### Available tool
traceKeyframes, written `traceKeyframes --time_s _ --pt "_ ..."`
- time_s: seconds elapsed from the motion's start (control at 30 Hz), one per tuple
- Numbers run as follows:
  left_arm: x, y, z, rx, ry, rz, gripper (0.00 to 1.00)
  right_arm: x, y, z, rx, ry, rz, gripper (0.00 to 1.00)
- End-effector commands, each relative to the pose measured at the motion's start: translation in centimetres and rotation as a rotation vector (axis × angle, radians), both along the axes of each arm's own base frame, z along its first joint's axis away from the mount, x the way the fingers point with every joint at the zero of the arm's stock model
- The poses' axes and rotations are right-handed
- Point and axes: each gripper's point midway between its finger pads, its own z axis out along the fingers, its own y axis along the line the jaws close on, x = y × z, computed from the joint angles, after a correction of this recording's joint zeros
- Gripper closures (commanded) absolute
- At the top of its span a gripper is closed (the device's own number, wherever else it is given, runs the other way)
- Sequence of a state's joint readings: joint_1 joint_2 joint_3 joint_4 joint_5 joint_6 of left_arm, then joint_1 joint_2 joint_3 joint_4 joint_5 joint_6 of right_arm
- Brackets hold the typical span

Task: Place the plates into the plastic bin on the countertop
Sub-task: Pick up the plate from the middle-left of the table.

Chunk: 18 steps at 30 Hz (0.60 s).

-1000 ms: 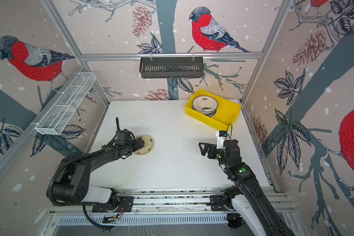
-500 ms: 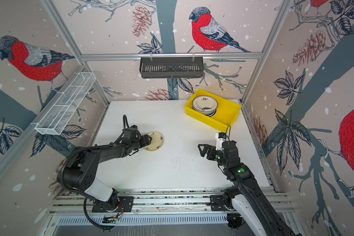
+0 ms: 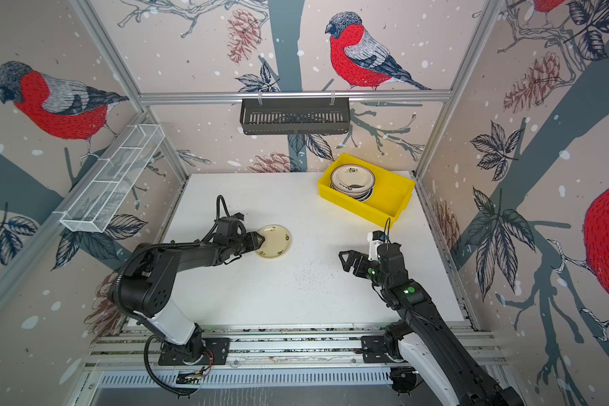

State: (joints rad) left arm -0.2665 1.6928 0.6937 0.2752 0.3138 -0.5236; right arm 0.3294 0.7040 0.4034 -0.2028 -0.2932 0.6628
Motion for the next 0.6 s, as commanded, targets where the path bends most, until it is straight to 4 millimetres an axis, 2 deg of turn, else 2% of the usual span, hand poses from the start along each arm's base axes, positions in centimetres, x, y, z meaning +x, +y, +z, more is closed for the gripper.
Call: traceKeyframes --time_s 0.0,0.07,0.23,0.37,0.43,0.57 --pt "-1.7 -0.3 -1.9 -0.004 0.089 -0.033 0.65 0.4 0.5 0.7 0.028 -0.024 0.010 0.02" --pt "-1.7 -0.4 -2.2 -0.010 0.095 -0.032 0.68 0.4 0.5 0.8 0.028 -0.027 0.010 0.02" --pt "-1.5 -0.7 -2.5 -0.030 0.103 -0.039 0.88 0.3 0.5 0.5 0.028 -0.021 0.007 0.03" --pt "-1.3 -1.0 -2.3 -0.038 0.098 -0.045 0.90 0.3 0.5 0.3 0.027 -0.019 0.005 0.04" --pt "-1.2 -1.1 -1.9 -0.043 0.089 -0.047 0.99 0.3 0.5 0.3 0.030 -0.021 0.007 0.04" --pt "-0.9 -1.7 -0.5 -0.094 0.068 -0.051 1.00 0.1 1.0 0.5 0.058 -0.029 0.032 0.04"
